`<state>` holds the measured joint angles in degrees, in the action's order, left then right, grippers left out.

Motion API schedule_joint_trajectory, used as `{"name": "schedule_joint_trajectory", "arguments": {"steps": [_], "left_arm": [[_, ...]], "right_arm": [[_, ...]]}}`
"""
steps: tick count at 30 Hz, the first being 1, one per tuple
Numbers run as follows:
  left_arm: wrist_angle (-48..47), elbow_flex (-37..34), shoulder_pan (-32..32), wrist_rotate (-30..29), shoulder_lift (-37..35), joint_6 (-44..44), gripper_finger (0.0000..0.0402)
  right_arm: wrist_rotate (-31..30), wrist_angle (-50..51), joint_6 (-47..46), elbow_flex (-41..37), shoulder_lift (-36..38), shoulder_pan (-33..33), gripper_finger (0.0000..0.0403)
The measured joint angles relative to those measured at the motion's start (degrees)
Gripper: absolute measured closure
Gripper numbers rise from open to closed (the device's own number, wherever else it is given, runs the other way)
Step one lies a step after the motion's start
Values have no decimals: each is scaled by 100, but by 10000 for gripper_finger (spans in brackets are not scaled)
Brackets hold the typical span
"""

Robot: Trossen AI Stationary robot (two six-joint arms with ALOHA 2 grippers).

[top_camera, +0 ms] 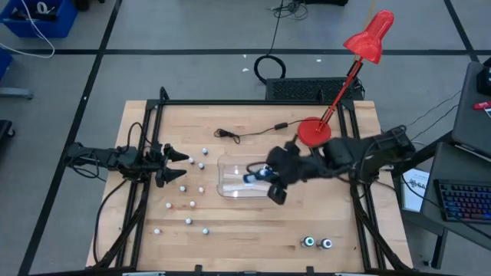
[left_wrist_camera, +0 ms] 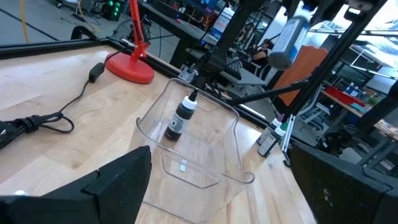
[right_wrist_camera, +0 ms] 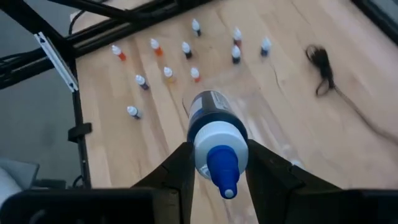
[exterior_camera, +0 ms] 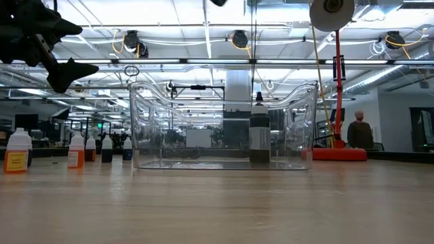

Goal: Pick & Place food coloring
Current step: Put the large blue food coloring bottle into the transparent bin

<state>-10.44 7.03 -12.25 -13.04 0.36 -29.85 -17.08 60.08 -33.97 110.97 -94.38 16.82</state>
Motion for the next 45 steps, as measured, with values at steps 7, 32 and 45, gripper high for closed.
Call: {"name": "schedule_joint_trajectory", "arguments": {"steps": [7, 32, 45], "left_arm": [[17, 1, 0, 0, 2, 0, 23], [0, 0, 0, 0, 2, 0, 23], [1, 2, 0, 0, 2, 0, 23]], "right_arm": [[796, 377, 571, 791, -690, -700, 298], [1141, 2523, 302, 667, -2462, -634, 298], [1442, 1582, 518, -126, -2437, -584, 298]]}}
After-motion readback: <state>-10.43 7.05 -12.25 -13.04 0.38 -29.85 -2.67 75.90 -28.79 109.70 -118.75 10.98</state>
